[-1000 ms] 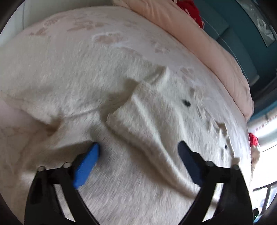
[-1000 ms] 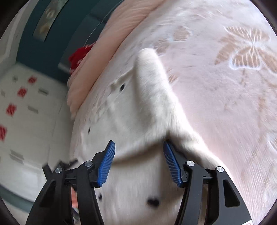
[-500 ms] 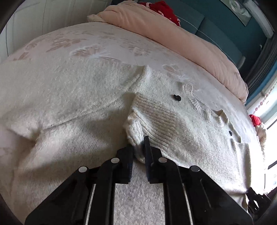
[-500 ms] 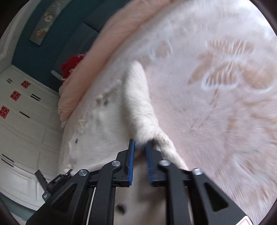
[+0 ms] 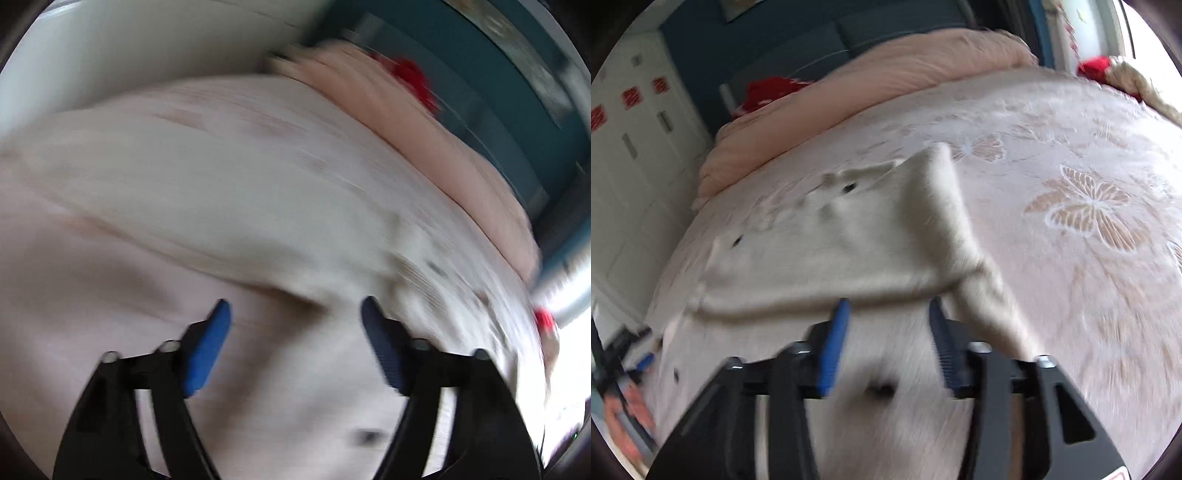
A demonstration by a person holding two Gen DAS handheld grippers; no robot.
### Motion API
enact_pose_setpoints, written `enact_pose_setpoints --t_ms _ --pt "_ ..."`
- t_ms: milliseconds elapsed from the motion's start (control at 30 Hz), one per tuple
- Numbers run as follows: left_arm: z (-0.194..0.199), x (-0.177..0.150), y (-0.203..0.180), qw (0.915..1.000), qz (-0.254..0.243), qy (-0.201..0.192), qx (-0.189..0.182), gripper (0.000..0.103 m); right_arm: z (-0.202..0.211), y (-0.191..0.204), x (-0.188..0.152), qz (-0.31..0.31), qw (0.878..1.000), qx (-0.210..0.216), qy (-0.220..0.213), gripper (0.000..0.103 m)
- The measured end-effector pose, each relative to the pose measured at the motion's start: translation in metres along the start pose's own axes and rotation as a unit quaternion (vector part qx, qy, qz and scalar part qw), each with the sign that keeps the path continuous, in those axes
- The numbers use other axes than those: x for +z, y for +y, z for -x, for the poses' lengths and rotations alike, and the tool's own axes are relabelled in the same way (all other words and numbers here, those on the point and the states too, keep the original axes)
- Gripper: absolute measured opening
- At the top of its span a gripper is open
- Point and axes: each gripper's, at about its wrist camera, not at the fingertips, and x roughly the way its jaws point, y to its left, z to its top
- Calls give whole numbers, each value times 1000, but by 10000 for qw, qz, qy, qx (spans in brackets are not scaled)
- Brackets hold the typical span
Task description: Fold small clothes
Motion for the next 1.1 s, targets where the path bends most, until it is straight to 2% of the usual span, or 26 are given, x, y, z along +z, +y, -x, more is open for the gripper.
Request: enact_pose_setpoints --t_ms 100,133,167,200,267,333,367,400,433,467,533,600,667,767,867,933,967,1000,1033,1100 --pt "14 36 78 9952 626 -220 718 78 1 22 -44 458 9987 -77 201 55" --pt "20 52 111 9899 953 -362 983 78 -5 25 -59 484 9981 -123 368 55" --pt "25 65 138 9835 1259 -481 1210 78 -7 30 -68 546 9977 -216 328 56" --pt "26 75 163 9767 1585 -565 1335 78 -4 35 -71 647 9972 -307 216 61" --pt "24 88 193 9687 2017 -658 1289 78 -9 42 -72 837 9954 -336 322 72" --pt "18 100 202 9639 2166 -757 1350 76 -15 46 -73 975 9939 -365 361 77" --pt "14 106 198 9642 2062 -772 1477 65 -16 45 -77 1025 9934 -371 345 79" --pt "6 113 192 9687 1874 -707 1466 35 -16 44 -78 1028 9935 -364 336 79" --pt "-1 116 186 9730 1758 -573 1384 19 -16 43 -78 1013 9937 -348 331 79" --pt "-7 122 177 9766 1673 -424 1282 10 -16 42 -79 995 9940 -328 325 79" --pt "3 132 151 9803 1492 -698 1087 10 -17 41 -80 1008 9939 -335 304 80" --pt "22 143 108 9875 978 -984 746 10 -17 41 -83 1036 9936 -340 298 82" --pt "45 145 40 9922 293 -1186 232 10 -18 41 -83 1028 9938 -312 285 83" --pt "80 123 -65 9877 -469 -1263 -796 10 -18 39 -82 995 9944 -255 266 83" --pt "96 71 -165 9749 -1073 -914 -1726 12 -18 38 -82 957 9949 -196 263 84" --pt "89 25 -209 9689 -1332 -523 -2021 18 -18 36 -81 926 9953 -137 263 85" --pt "79 -1 -227 9683 -1451 -265 -2018 39 -18 35 -80 908 9955 -93 266 86" --pt "63 -36 -241 9681 -1517 108 -1990 66 -18 35 -80 892 9956 -51 273 87" --pt "50 -62 -246 9701 -1512 325 -1868 72 -18 34 -79 868 9958 -13 278 87" --pt "32 -98 -240 9720 -1498 590 -1710 71 -17 32 -77 796 9963 94 298 87"
